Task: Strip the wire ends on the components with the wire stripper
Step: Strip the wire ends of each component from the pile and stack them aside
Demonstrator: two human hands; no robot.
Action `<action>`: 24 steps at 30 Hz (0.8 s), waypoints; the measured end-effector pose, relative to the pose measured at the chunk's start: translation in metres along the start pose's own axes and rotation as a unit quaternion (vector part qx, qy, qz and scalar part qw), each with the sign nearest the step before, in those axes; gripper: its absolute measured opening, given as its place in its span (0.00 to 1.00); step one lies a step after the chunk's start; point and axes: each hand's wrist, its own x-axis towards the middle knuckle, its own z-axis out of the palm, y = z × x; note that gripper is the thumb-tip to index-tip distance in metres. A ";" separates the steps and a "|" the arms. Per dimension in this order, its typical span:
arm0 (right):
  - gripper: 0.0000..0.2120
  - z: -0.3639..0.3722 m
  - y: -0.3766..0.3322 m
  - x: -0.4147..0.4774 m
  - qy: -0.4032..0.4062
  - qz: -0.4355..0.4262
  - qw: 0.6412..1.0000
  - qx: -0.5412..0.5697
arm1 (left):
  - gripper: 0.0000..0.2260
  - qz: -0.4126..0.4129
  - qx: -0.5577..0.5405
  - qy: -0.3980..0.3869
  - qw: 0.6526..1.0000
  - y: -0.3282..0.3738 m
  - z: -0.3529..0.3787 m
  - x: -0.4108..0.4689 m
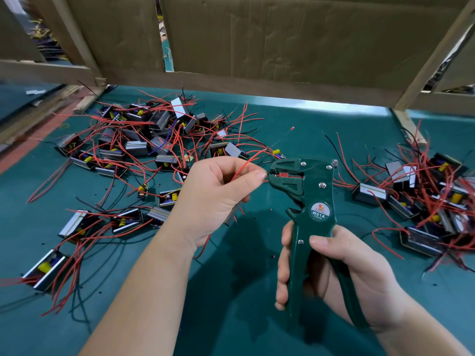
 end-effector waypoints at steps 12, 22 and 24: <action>0.21 -0.002 -0.001 -0.001 -0.023 0.001 1.000 0.000 | 0.13 0.001 0.016 0.014 1.000 0.006 0.000 -0.002; 0.22 -0.004 0.000 -0.001 -0.019 0.007 1.000 -0.020 | 0.07 0.008 0.031 -0.007 0.999 0.005 -0.005 -0.004; 0.21 -0.005 -0.001 -0.002 -0.023 0.009 0.999 -0.022 | 0.04 0.014 0.042 -0.012 0.999 0.006 -0.006 -0.004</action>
